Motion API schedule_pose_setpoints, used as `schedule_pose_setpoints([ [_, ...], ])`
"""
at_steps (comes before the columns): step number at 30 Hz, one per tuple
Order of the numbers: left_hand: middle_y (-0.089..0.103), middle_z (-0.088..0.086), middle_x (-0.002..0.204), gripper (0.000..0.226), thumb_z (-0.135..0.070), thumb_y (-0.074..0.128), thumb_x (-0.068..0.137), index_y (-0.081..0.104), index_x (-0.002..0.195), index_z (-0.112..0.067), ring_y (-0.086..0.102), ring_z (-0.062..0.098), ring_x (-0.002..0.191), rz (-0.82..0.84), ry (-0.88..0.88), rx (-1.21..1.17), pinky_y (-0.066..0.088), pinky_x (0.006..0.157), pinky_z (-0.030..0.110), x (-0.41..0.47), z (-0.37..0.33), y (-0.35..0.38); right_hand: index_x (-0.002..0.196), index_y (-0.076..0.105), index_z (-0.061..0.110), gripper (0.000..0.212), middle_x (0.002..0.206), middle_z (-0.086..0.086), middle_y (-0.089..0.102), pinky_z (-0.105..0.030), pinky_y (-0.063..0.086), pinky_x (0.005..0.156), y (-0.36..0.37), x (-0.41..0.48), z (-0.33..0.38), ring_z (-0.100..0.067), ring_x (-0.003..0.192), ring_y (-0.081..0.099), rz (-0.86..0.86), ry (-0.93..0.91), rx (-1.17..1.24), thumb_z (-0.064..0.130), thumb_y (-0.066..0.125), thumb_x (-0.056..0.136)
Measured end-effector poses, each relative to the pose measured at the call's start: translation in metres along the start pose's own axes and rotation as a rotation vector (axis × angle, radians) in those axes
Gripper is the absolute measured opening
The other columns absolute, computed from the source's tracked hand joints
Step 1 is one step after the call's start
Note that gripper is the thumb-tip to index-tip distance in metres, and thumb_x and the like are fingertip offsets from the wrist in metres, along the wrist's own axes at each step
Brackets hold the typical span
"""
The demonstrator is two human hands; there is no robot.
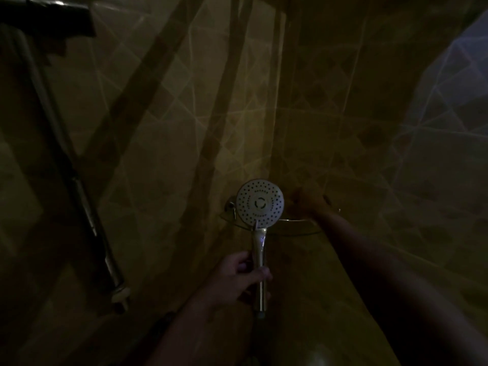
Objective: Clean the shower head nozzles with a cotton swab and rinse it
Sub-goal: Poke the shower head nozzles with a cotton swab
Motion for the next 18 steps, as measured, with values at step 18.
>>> schedule_pose_setpoints([
  [18, 0.067, 0.017, 0.108, 0.043, -0.006, 0.069, 0.086, 0.052, 0.103, -0.041, 0.073, 0.025, 0.064, -0.020, 0.055, -0.117, 0.058, 0.057, 0.033, -0.006, 0.010, 0.044, 0.115, 0.059, 0.010, 0.021, 0.100, -0.007, 0.066, -0.036, 0.058, 0.074, -0.051, -0.073, -0.005, -0.023, 0.088, 0.067, -0.148, -0.085, 0.714, 0.022, 0.047, 0.102],
])
Point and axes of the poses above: each hand's wrist, its own x-axis towards the middle knuckle, its own y-axis out of the palm, z = x × y, the point moved 8 cm from there along x, towards the middle knuckle
